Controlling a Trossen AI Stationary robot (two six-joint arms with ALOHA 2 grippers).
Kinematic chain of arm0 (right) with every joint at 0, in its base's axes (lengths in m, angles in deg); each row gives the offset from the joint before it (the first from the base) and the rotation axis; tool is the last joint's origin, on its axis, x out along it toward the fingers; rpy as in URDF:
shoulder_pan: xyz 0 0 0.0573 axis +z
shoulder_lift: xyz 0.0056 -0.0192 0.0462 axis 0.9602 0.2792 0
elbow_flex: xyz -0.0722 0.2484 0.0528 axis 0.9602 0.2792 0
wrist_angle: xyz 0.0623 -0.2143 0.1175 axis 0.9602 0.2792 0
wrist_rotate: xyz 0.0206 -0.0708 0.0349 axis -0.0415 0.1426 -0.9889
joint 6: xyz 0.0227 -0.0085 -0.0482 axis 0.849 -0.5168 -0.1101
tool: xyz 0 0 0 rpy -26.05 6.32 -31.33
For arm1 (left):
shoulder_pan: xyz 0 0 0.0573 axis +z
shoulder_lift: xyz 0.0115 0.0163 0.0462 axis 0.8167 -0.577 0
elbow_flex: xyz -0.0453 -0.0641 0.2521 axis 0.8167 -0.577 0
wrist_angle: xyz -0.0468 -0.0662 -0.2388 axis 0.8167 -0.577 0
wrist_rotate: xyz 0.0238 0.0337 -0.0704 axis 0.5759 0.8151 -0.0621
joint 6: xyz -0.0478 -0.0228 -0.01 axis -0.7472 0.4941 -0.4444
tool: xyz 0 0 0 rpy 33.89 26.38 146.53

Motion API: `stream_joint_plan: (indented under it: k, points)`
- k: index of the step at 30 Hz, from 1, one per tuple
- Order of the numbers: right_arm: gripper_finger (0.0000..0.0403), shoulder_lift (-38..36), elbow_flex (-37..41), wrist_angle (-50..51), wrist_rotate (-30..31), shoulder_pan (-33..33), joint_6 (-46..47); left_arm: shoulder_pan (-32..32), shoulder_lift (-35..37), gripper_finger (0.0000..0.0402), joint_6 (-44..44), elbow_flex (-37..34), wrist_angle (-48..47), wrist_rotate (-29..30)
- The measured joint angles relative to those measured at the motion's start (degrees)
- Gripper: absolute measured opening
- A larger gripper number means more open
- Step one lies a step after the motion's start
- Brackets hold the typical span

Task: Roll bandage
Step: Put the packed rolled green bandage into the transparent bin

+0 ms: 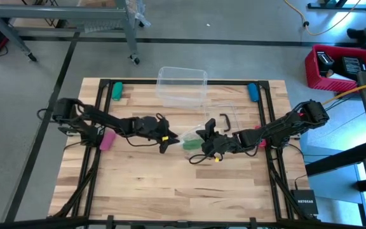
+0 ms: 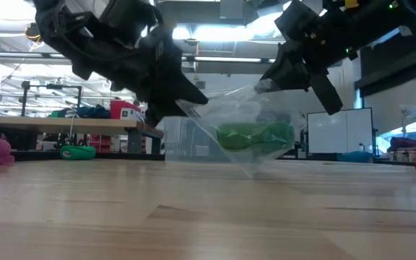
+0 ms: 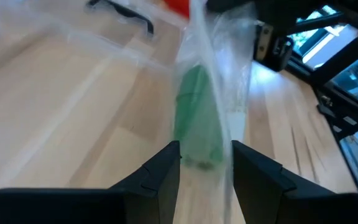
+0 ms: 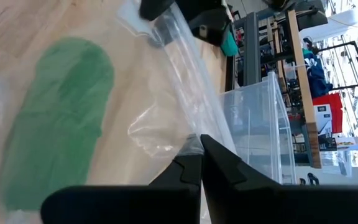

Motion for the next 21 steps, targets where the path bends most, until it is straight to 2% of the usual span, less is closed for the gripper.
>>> stream_joint_plan:
  k: [6, 12, 14, 16, 18, 21]
  points:
    - [0.0007, 0.00, 0.00, 0.00, 0.11, 0.00, 0.02, -0.31, -2.13, 0.0111, 0.63, 0.00, 2.97, -0.04]
    - [0.0008, 0.00, 0.00, 0.02, -0.43, 0.00, 0.64, -0.26, -1.70, 0.0021, 2.34, 0.00, 4.29, -0.04]
    - [0.0008, 0.00, 0.00, 0.04, -0.32, 0.00, 1.77, -0.25, -1.70, 0.0008, 1.79, 0.00, 4.92, -0.04]
    - [0.0008, -0.02, 0.00, -0.09, 2.48, 0.08, 2.27, -0.26, -1.65, 0.0010, 1.12, 0.00, 5.98, -0.04]
    - [0.0011, -0.53, -0.14, -0.10, 7.92, 0.76, 3.53, -0.26, -0.69, 0.0005, 0.83, 0.00, 5.93, 0.02]
    - [0.0032, -2.79, -0.87, 0.09, 12.84, 2.29, 6.06, -0.24, 1.63, 0.0003, 0.85, 0.00, 6.27, 0.21]
